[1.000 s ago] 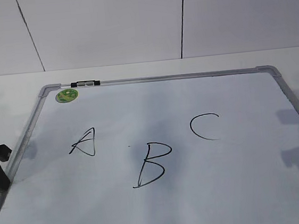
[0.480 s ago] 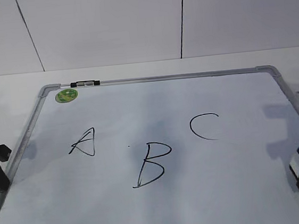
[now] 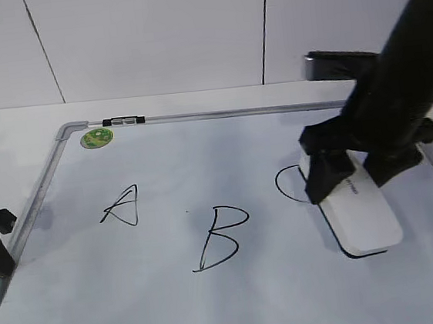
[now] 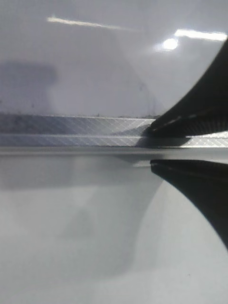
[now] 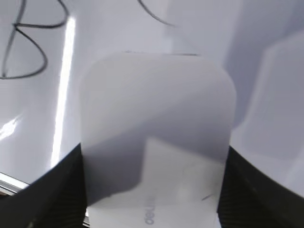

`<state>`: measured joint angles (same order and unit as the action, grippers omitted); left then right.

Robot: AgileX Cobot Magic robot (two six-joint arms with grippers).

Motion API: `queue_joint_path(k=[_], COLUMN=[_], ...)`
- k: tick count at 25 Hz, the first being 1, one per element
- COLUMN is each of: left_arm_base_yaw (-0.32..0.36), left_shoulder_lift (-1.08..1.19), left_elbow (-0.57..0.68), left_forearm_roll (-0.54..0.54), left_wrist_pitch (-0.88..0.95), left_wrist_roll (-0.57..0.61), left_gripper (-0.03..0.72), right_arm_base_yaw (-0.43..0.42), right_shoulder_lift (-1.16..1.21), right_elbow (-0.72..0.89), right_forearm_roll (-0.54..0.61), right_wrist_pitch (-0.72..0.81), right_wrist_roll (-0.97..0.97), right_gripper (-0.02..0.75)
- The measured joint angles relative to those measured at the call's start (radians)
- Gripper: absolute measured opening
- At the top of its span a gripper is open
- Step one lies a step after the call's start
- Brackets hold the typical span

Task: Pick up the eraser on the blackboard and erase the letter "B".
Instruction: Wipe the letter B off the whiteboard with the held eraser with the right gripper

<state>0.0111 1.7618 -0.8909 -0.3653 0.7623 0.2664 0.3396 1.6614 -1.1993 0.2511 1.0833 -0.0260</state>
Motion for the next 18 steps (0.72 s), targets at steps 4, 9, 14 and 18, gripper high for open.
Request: queue_joint_path(k=[4, 9, 14, 18], left_arm_base_yaw=[0.000, 0.000, 0.000, 0.000], left_shoulder_lift=[0.000, 0.000, 0.000, 0.000], left_elbow=[0.000, 0.000, 0.000, 0.000], left_forearm_roll=[0.000, 0.000, 0.000, 0.000], left_wrist_pitch=[0.001, 0.001, 0.004, 0.005], left_wrist_roll=[0.000, 0.000, 0.000, 0.000], left_gripper=[0.127, 0.128, 0.131, 0.132], right_arm_base_yaw=[0.093, 0.208, 0.255, 0.262], right_shoulder_lift=[0.140, 0.307, 0.447, 0.518], right_elbow=[-0.156, -0.368, -0.554, -0.617], right_forearm_roll=[-0.037, -0.126, -0.141, -0.179], right_wrist_pitch=[0.049, 0.122, 0.132, 0.132], right_wrist_roll=[0.026, 0.060, 0.062, 0.075], right_gripper=[0.533, 0.532, 0.532, 0.532])
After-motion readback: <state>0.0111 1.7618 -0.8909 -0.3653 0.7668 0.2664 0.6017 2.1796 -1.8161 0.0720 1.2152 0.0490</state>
